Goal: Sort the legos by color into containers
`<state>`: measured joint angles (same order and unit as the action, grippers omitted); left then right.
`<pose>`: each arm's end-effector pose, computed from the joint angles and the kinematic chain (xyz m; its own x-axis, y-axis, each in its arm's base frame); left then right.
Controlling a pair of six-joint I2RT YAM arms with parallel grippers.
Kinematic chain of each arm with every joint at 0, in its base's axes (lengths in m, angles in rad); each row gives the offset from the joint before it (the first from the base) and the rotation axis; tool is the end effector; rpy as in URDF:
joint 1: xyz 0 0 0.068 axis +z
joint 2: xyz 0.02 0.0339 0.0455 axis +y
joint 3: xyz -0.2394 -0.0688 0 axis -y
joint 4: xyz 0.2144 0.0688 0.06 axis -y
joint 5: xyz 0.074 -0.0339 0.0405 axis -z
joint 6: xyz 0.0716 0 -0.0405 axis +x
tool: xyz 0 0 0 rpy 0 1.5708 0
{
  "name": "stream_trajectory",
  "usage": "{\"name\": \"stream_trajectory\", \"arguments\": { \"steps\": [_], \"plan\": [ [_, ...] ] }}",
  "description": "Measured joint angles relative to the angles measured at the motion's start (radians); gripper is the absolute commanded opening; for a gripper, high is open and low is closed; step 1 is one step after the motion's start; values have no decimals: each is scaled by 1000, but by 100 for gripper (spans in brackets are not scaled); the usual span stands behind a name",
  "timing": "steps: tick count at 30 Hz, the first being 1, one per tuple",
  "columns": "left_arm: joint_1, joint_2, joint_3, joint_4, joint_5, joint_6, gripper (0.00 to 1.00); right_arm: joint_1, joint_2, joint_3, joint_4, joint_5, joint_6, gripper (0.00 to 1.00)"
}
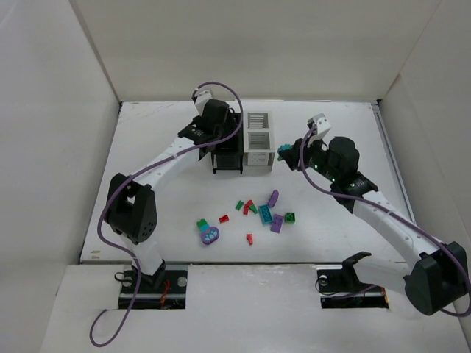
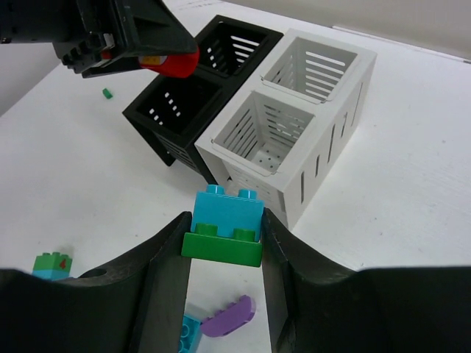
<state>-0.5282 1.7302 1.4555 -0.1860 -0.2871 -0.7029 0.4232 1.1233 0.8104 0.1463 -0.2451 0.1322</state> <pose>0.3630 -0.1883 0.2860 -0.4638 -0.4472 -0.7648 -0.0466 0.8744 -0.4830 0.2485 0.1310 0.2966 -0.2312 0.0361 -0.9722 -0.5913 0.7884 0.1699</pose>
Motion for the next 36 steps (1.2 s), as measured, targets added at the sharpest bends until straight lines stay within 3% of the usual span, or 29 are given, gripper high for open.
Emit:
{"name": "stream_trajectory", "arguments": {
  "steps": [10,19,24,27,29,36],
  "plan": [
    [0,3,0,-28,-2,-6,81,-12,43,10,-10,-14,0,16],
    [0,3,0,-28,3,-11,82,-16,82,47,-13,-74,-5,16],
    [0,-39,-51,15,57,47,82,-48,130,84,-13,-210,-15,16],
    [3,-136,-164,121,180,148,82,-87,167,111,-13,-384,-40,16],
    [6,-238,-261,212,342,237,83,-119,199,137,-14,-517,-50,16],
    [-7,-378,-345,402,713,454,83,-164,325,240,-14,-832,-37,16]
  ]
}}
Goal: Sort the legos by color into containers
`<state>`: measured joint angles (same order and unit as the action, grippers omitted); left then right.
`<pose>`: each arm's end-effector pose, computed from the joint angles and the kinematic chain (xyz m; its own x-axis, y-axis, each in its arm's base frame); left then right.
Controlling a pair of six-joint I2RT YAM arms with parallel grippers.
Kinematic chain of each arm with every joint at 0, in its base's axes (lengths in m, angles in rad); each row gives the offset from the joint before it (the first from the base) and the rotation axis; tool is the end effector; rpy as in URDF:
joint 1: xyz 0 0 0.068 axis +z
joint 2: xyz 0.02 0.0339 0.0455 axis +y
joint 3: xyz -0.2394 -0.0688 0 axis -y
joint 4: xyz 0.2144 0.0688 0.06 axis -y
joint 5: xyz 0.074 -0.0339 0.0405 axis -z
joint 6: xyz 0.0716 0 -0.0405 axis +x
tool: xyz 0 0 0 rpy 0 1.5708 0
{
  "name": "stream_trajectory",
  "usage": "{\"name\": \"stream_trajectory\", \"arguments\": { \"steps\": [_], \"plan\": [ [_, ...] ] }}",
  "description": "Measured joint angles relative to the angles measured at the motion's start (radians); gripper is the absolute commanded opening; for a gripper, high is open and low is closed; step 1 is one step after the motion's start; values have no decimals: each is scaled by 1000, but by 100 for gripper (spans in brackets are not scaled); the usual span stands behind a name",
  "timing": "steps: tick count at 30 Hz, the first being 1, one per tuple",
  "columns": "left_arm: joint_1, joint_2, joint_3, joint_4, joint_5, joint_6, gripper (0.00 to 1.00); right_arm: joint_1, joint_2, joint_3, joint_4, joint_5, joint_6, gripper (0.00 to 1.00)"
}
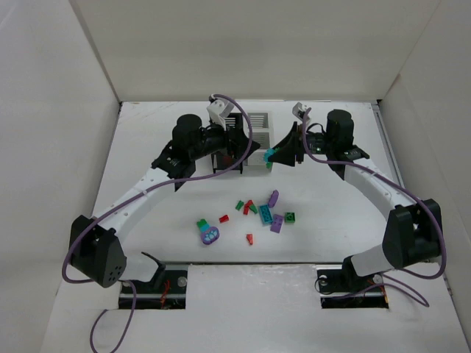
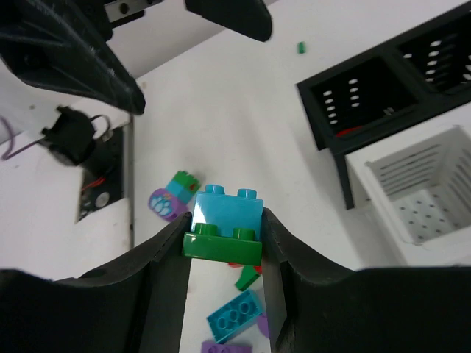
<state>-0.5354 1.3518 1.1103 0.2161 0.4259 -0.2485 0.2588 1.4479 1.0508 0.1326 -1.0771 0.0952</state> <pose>0.2685 -0.1936 0.3506 -0.2228 -0.1282 -0.9664 0.7893 0.5581 -0.2560 0.2891 0.1418 0.2953 -0.3412 -0.0437 -0.9390 -0.9146 0.2458 0.3209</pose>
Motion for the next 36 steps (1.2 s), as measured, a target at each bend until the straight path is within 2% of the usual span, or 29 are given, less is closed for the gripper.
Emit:
{"name": "stream_trajectory", "arguments": {
  "steps": [2,5,11,19,29,36],
  "plan": [
    [-8,-8,-13,34,85,47,77,0,5,3,-1,-65,3,16],
    [-18,-1,-24,43,187,100,74,0,5,5,-1,-137,3,17],
    [-28,10,-24,45,275,167,71,0,5,11,-1,-233,3,17],
    [-31,34,-24,46,323,190,68,3,5,20,0,-277,2,17],
    [-41,63,-21,46,354,192,58,9,5,20,-13,-273,1,16],
    [-42,69,-19,41,364,195,58,10,5,20,-22,-266,-6,16]
  ]
}}
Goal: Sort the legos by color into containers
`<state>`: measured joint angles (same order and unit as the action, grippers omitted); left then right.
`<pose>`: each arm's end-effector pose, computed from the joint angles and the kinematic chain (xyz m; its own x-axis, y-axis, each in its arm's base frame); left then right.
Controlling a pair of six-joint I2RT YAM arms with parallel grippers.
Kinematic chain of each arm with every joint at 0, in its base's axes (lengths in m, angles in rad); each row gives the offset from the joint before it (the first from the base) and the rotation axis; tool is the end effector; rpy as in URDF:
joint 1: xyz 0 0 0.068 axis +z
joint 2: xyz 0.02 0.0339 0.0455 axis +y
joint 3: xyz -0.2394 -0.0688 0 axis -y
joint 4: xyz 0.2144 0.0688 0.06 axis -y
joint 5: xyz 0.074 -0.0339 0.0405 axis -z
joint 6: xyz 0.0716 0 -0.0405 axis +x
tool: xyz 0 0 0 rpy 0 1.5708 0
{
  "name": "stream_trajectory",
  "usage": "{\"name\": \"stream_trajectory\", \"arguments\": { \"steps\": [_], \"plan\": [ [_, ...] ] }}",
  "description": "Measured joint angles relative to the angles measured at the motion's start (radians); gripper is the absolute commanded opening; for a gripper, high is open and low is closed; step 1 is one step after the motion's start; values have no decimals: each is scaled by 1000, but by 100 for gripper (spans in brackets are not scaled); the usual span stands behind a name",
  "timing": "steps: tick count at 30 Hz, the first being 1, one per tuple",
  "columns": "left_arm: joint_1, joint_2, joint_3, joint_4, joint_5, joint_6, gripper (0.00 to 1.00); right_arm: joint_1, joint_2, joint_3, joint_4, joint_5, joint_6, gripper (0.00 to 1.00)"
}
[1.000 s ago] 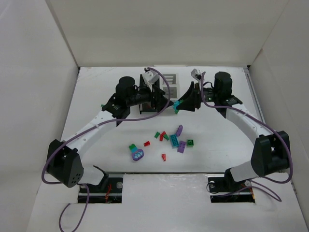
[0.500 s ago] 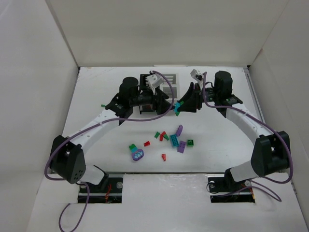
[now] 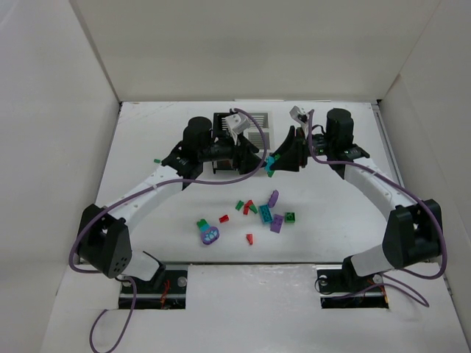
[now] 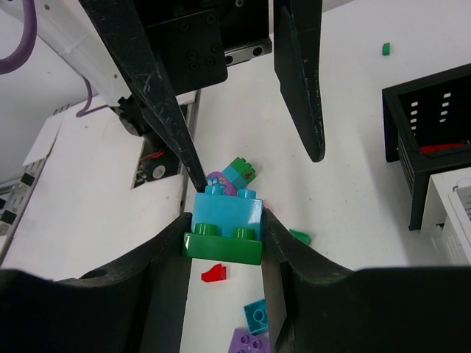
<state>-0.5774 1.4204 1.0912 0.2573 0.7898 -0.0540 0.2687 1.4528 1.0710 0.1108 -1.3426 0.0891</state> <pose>0.2492 -0.2230 0.3287 -0.1129 0.0282 -0.9932 0.9731 0.2050 -0.1048 0.2708 0.1469 0.3029 -0.3429 -0.0736 -0.9365 -0.9381 -0.0246 0.3455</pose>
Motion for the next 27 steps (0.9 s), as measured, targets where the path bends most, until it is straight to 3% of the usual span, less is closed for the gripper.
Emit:
{"name": "stream_trajectory", "arguments": {
  "steps": [15,23,24,27],
  "plan": [
    [-29,-3,-1,-1,113,32,62,34,-5,1,1,-14,-8,14],
    [-36,-3,-3,-3,131,40,31,40,-13,2,8,-11,-14,14],
    [-36,-3,-3,-3,131,40,23,40,-13,2,9,-11,-14,14],
    [-36,-3,-3,-3,131,40,15,40,-13,2,8,-11,-14,14]
  ]
}}
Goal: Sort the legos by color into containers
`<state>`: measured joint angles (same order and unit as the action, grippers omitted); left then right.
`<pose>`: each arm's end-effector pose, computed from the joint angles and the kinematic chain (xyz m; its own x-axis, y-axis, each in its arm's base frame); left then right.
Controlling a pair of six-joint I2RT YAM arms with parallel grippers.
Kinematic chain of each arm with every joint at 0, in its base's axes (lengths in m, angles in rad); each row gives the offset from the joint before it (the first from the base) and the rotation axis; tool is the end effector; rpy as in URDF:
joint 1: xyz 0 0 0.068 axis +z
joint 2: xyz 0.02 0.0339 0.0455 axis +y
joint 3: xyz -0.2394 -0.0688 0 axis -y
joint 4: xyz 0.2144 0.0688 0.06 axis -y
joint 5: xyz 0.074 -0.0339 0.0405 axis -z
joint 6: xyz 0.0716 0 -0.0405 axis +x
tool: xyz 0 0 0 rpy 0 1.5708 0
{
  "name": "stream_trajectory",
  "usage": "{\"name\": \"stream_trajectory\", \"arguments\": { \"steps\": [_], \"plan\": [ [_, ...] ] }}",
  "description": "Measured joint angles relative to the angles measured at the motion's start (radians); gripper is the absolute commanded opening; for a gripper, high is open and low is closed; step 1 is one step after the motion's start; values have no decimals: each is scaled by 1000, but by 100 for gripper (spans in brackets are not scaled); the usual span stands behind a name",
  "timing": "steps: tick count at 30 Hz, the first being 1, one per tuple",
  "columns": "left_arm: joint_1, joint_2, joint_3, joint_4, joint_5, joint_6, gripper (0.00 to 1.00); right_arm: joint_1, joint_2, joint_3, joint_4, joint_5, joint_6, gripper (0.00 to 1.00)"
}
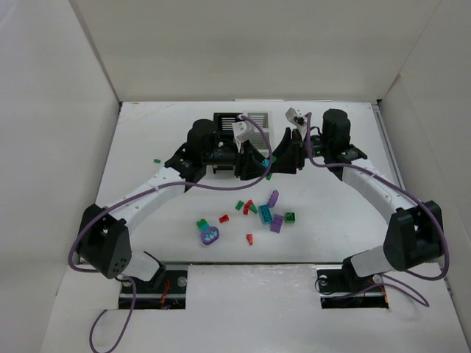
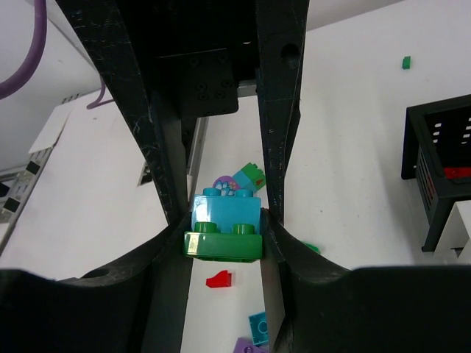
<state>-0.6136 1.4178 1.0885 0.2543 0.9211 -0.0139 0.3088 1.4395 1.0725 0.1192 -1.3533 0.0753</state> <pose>0.2311 -0.2325 0.3288 -0.0751 0.0426 -0.9963 0.9966 0.0380 -0.0735 0.2617 0.1569 0.3080 -0.3058 -0.0805 -0.9487 -0.9471 -0.0763 0.3117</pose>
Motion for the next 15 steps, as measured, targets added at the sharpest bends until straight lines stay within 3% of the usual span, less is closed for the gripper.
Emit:
{"name": "stream_trajectory", "arguments": {
  "steps": [1,3,15],
  "plan": [
    [0,0,0,0,0,0,6,0,0,0,0,-1,0,15],
    [0,0,0,1,0,0,0,0,0,2,0,0,0,16],
    [1,-9,-9,51,-17,-43,0,-22,0,19,2,-43,3,25]
  ]
}}
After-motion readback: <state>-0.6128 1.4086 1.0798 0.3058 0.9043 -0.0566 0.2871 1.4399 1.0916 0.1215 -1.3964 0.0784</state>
